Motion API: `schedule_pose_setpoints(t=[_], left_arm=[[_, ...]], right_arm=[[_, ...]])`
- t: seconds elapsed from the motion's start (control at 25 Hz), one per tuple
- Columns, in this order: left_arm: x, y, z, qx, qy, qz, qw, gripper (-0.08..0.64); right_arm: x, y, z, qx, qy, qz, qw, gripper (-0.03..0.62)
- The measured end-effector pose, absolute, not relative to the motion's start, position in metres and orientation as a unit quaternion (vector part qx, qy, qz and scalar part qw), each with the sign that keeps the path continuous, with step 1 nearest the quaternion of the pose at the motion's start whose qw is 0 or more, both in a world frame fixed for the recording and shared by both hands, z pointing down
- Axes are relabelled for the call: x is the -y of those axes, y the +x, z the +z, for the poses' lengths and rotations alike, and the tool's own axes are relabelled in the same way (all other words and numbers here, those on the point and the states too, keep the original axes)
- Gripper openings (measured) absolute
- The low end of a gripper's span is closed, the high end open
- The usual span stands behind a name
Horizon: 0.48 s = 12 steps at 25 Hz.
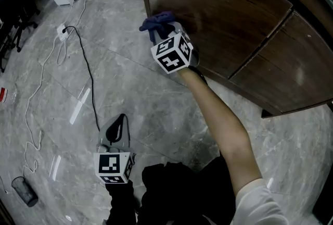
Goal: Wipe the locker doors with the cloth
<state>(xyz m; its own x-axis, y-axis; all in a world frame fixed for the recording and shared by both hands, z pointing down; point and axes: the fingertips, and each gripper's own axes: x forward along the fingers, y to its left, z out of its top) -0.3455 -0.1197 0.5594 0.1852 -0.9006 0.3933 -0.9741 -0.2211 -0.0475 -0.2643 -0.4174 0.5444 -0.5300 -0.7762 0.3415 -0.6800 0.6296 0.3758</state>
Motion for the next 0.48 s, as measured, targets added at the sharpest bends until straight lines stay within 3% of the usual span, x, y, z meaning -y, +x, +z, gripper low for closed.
schedule_pose_setpoints(t=[0.48], left_arm=[[0.125,-0.347,0.574,0.613,0.76,0.178,0.122,0.0]], right_arm=[[0.419,-0.271,0.633,0.866,0.4,-0.056,0.293,0.092]])
